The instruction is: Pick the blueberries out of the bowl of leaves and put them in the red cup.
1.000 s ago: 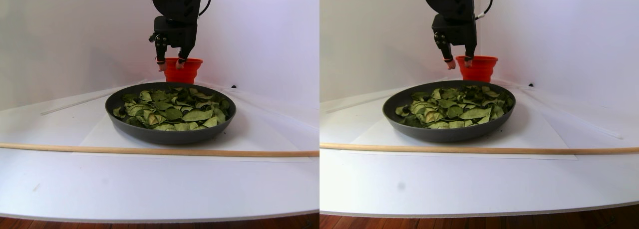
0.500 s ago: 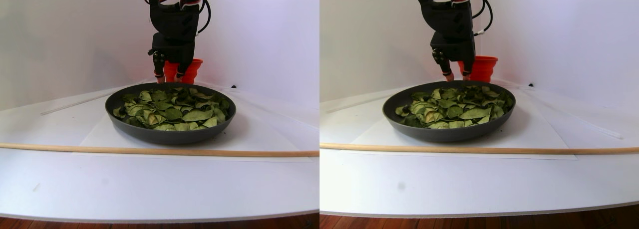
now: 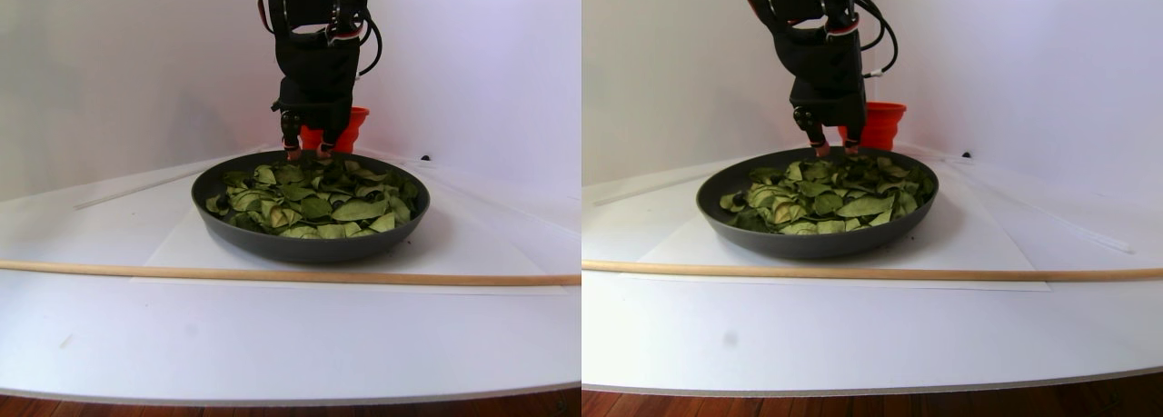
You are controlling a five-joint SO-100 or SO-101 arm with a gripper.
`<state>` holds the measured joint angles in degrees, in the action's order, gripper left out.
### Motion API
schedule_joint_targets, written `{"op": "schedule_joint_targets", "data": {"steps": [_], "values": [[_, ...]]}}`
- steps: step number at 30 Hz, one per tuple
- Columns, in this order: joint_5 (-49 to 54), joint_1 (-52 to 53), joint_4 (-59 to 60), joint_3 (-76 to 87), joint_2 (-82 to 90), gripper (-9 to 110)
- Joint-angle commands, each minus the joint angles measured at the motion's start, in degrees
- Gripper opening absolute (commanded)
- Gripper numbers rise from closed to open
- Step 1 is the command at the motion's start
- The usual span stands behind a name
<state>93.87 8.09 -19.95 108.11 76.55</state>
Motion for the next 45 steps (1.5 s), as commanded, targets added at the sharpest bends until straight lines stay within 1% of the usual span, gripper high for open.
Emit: {"op": "schedule_joint_targets", "data": {"steps": [1,12,25,45], "values": [[-0.6,1.2,-1.3,-4.1,0.6,19],[-1.7,1.6,-2.7,-6.9,-2.6,19],[-2.8,1.8,-8.1,-8.2,-6.7,20],[-4.9,1.1,-11.3,-11.1,-11.0,21]]}}
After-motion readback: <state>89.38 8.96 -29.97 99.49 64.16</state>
